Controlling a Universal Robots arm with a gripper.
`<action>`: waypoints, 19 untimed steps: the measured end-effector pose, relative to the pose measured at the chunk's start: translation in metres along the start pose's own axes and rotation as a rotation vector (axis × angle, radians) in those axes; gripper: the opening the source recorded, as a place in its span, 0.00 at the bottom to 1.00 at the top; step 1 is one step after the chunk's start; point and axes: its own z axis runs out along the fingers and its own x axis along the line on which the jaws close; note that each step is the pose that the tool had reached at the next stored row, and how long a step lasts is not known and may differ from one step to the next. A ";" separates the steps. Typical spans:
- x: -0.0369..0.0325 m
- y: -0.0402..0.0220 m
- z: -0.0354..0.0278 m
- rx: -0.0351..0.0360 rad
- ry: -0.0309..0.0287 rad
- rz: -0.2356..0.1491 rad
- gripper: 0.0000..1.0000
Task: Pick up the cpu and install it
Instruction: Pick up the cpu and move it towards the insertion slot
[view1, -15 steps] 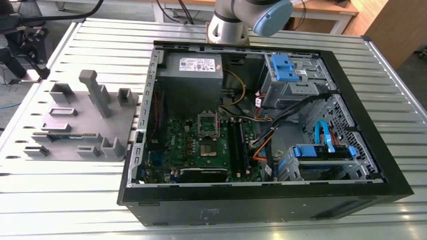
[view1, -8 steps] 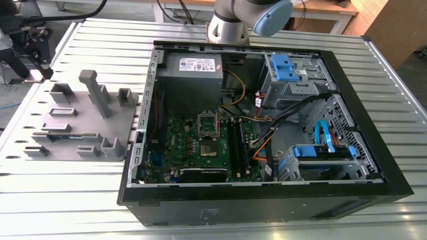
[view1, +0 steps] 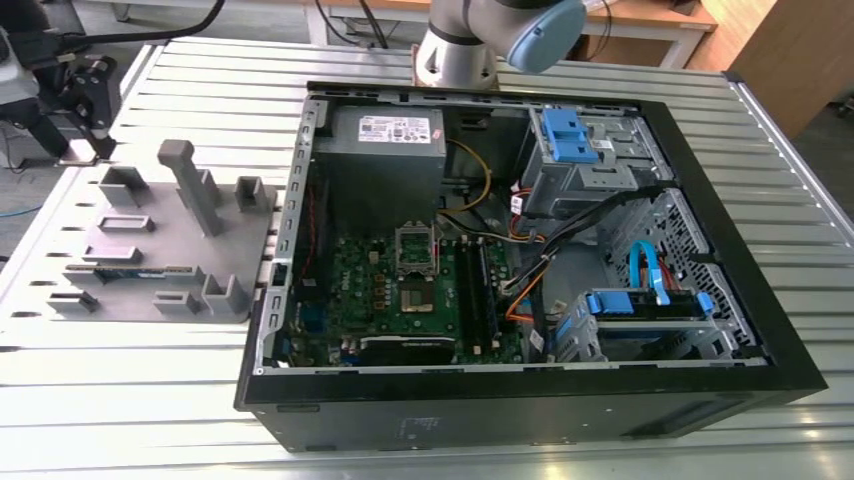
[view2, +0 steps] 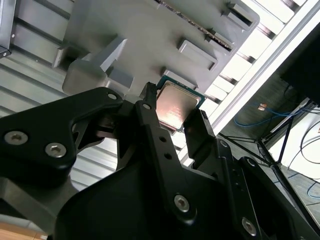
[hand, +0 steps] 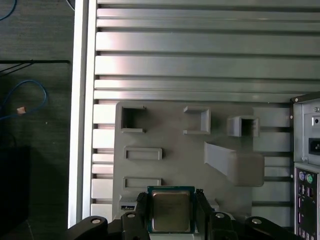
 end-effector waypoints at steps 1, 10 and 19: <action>-0.0011 0.0000 0.0000 0.0000 0.0000 0.000 0.47; -0.0088 0.0000 0.0000 0.0000 0.0000 0.000 0.47; -0.0089 0.0004 -0.0083 0.0000 0.0001 0.000 0.47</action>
